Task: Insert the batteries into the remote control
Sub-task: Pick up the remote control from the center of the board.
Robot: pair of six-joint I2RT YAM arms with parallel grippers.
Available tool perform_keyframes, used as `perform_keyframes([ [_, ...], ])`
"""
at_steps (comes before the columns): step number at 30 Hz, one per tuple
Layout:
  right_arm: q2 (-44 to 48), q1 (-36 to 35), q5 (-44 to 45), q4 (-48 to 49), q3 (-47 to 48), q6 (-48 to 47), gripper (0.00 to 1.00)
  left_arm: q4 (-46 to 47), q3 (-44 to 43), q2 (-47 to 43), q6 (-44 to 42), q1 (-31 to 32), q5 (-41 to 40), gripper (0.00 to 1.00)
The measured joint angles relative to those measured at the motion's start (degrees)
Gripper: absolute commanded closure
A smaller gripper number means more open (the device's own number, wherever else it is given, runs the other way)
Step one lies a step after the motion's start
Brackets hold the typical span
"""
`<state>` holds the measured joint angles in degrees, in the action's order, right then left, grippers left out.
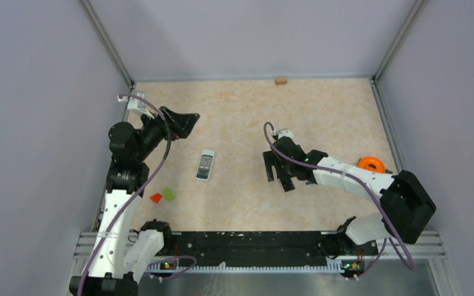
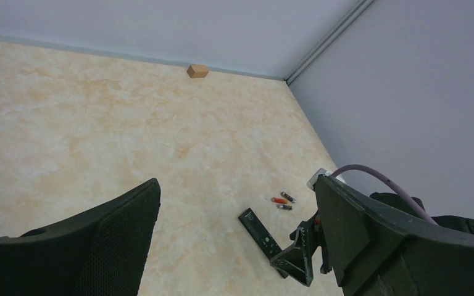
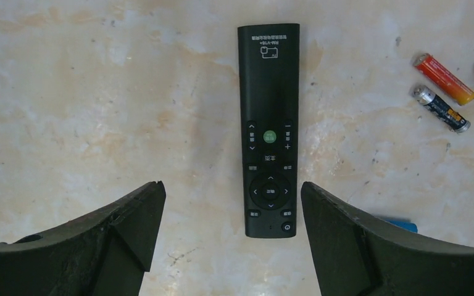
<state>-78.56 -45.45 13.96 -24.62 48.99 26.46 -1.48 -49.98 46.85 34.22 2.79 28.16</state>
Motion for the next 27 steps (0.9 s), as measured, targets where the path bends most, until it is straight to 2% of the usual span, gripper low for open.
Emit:
perform_keyframes([
  [7,-1.3,-0.1,1.2,-0.9,-0.8,0.9,0.14,0.4,1.3,-0.5,0.3,0.0,-1.2,0.01],
  [16,-6.0,4.5,-4.1,-0.3,-2.1,2.6,0.16,-0.1,1.3,0.9,0.1,0.0,-2.7,0.01],
  [24,-10.1,5.4,-3.0,-1.3,-0.8,3.5,0.28,-1.5,1.3,1.0,0.2,0.0,-3.6,0.01],
  [27,-11.3,5.4,-0.9,-2.3,0.2,3.2,0.43,-1.4,1.6,0.8,0.4,0.0,-5.0,0.01],
])
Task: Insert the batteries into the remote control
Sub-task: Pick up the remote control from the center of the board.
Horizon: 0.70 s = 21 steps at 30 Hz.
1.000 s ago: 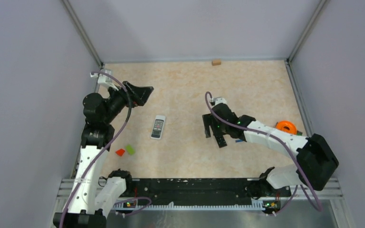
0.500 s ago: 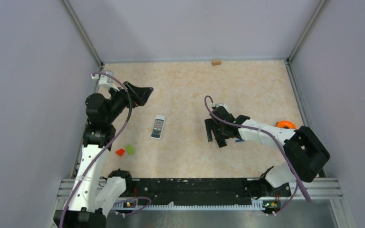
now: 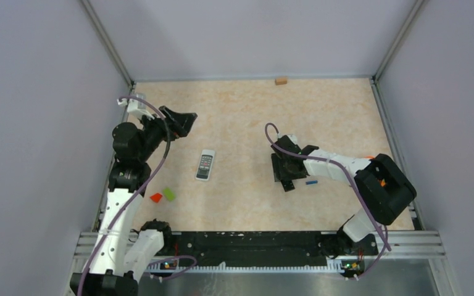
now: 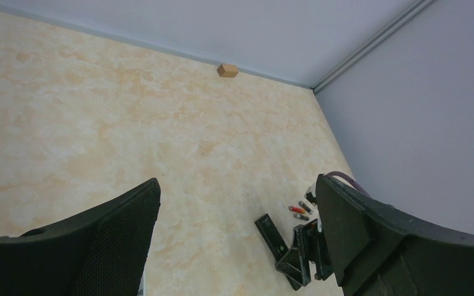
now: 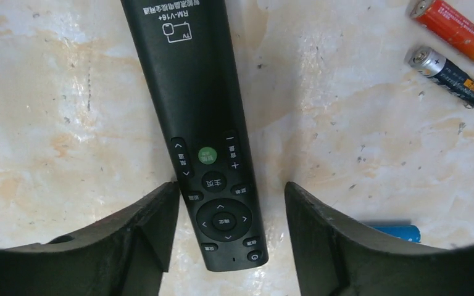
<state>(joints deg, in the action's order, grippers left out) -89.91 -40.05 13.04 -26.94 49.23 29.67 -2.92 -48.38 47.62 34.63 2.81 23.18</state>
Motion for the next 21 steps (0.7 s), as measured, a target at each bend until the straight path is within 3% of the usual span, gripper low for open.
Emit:
perform_keyframes([
  [2,-0.4,0.0,0.5,-0.2,0.3,-0.3,0.61,1.3,1.5,-0.8,0.7,0.0,-1.7,0.01],
  [5,-0.8,0.0,0.3,-0.1,0.8,-1.3,0.74,3.0,4.4,-2.1,2.0,0.0,-3.4,0.01],
  [9,-1.1,0.2,-0.5,0.2,1.1,-2.7,0.80,4.3,5.4,-1.1,4.0,0.0,-3.7,0.01],
  [13,-1.1,1.2,-4.1,2.0,1.1,-3.1,0.79,6.7,6.6,1.7,6.6,0.0,-1.4,0.01],
  [15,-1.1,1.7,-7.9,4.0,1.1,-3.2,0.75,7.4,7.7,3.8,8.2,0.1,0.5,0.01],
  [21,-1.1,2.0,-24.8,15.3,0.9,-3.8,0.75,8.0,11.1,10.5,10.8,1.2,6.7,0.01],
])
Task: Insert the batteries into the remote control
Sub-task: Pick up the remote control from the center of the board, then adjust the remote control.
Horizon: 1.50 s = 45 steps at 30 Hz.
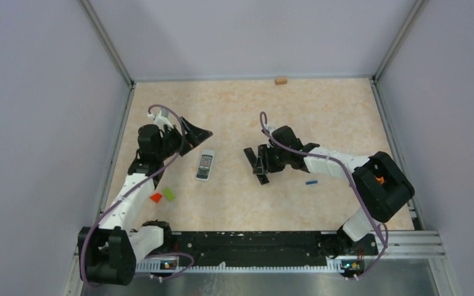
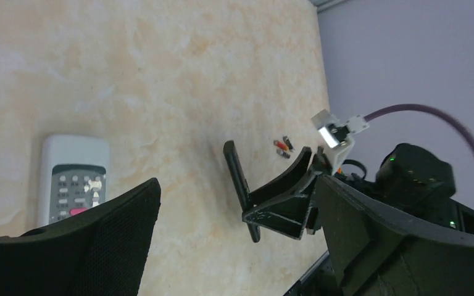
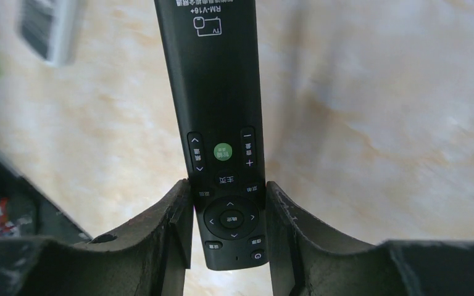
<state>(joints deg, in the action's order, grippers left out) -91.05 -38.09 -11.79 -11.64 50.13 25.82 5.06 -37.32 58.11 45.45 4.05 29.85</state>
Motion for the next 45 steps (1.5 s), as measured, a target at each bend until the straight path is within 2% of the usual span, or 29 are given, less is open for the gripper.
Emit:
perform_keyframes([
  [9,-5.4,-0.3,-17.4,20.3,-0.2,7.5,0.75,4.2,7.2,8.1,5.1,2.8,3.0,0.01],
  [13,-6.8,-1.4,-21.2,24.9,-0.6,10.6,0.75,6.6,7.9,9.6,6.3,6.4,2.8,0.01],
  [15,-7.3,-2.4,-21.6,26.1,-0.6,11.3,0.75,7.4,8.0,10.2,7.0,8.5,1.8,0.05],
  [17,-7.7,-3.7,-21.3,26.0,-0.5,11.3,0.75,8.3,8.1,11.2,7.3,10.7,0.2,0.12],
  [21,-10.1,-7.0,-19.5,23.8,1.4,10.6,0.75,8.7,8.1,15.0,8.3,13.5,-2.6,0.33],
  [26,-10.7,-8.8,-18.4,23.6,1.8,11.3,0.75,8.3,8.6,16.5,8.7,14.0,-5.7,0.57],
  [33,-10.7,-8.8,-17.1,24.3,1.8,12.7,0.75,6.4,9.1,15.4,8.8,14.1,-9.7,0.85],
  [34,-10.7,-8.9,-16.8,24.2,1.8,12.6,0.73,6.2,9.0,15.4,9.0,14.1,-9.9,0.90],
  [36,-10.8,-9.2,-16.0,23.6,2.1,12.3,0.57,5.0,8.6,15.5,9.3,14.1,-10.3,1.00],
  [40,-10.8,-9.6,-14.0,22.6,3.0,11.3,0.27,0.5,6.3,15.6,9.7,14.1,-12.0,1.00],
  [42,-10.7,-9.8,-11.8,22.6,3.2,10.1,0.21,-5.0,3.7,15.8,10.3,14.2,-14.3,1.00],
  [45,-10.0,-10.5,-7.6,22.5,3.1,8.0,0.18,-13.4,-1.6,17.2,10.7,14.2,-18.4,1.00],
])
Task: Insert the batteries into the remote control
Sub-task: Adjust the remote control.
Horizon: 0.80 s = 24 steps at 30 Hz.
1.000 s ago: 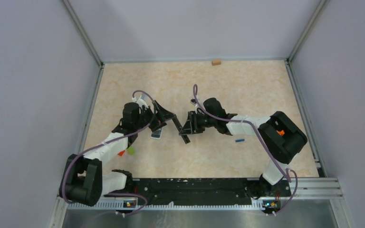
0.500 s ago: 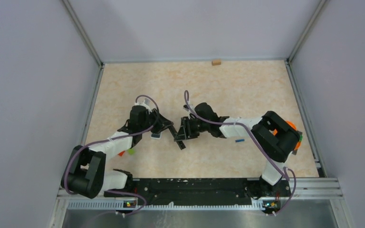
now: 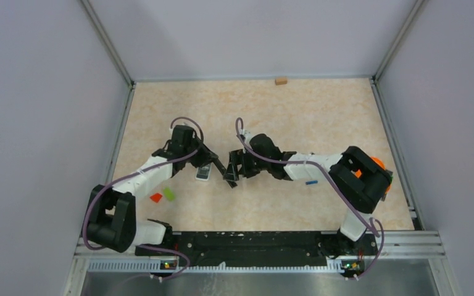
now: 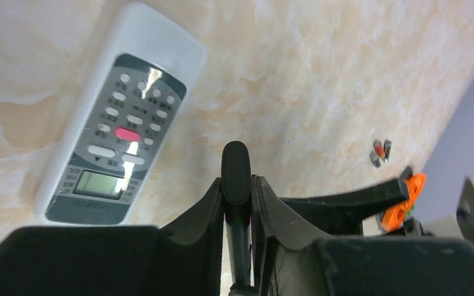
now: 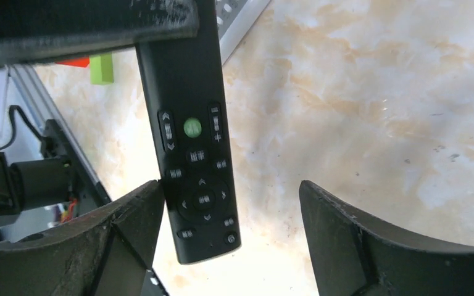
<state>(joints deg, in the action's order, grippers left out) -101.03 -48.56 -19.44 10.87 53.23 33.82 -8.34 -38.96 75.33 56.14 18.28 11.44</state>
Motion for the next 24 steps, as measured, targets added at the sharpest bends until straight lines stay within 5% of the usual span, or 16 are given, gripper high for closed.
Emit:
perform_keyframes([
  [4,3.2,-2.7,7.0,0.2,-1.2,-3.9,0.18,-8.5,-6.9,1.5,0.9,0.0,-4.1,1.00],
  [12,6.6,-11.4,21.5,1.2,-1.9,-12.3,0.37,-16.2,-11.6,5.7,2.6,0.0,-6.5,1.00],
  [24,3.3,-14.8,32.7,4.3,-2.9,-17.4,0.41,-20.0,-12.6,6.9,3.3,0.0,-6.9,1.00],
])
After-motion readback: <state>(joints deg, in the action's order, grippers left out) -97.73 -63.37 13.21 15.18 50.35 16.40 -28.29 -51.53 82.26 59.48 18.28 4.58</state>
